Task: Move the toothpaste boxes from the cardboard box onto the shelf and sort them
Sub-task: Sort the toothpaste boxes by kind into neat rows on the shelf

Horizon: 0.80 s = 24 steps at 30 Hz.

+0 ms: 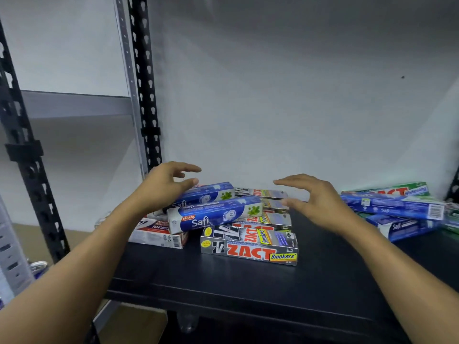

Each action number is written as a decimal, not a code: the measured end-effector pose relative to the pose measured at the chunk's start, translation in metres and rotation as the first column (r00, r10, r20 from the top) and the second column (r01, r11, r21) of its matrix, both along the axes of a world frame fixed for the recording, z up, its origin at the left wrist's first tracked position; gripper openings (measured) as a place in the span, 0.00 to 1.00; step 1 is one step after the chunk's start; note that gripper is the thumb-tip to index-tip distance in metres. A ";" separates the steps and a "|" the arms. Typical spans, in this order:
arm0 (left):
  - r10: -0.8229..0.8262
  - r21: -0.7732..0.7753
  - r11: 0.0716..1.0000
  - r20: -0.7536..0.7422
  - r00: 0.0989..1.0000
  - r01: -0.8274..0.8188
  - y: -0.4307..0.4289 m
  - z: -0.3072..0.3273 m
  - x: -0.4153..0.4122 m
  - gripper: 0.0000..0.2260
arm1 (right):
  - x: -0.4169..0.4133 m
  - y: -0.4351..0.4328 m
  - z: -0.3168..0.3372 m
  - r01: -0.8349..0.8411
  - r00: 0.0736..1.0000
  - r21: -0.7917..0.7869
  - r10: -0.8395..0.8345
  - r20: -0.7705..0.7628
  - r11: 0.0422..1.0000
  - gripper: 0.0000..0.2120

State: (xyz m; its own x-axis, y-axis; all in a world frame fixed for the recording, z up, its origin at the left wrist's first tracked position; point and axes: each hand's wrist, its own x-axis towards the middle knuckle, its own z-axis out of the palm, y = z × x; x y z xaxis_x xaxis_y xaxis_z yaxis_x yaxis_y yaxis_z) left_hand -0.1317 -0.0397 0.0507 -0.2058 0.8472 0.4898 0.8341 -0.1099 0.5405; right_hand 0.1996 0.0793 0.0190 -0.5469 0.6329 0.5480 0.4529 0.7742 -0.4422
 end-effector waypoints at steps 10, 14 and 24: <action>-0.240 0.032 0.964 -0.310 0.920 0.262 0.037 0.002 0.159 0.15 | 0.182 0.050 -0.023 0.554 0.808 0.314 -0.589 0.021 0.771 0.18; -0.353 -0.106 0.935 -0.370 0.859 0.338 0.072 -0.002 0.215 0.20 | 0.224 0.052 -0.038 0.596 0.778 0.178 -0.618 0.112 0.783 0.26; -0.489 -0.288 0.870 -0.409 0.770 0.400 0.148 -0.009 0.307 0.36 | 0.235 0.038 -0.045 0.398 0.903 0.137 -0.361 -0.233 0.907 0.20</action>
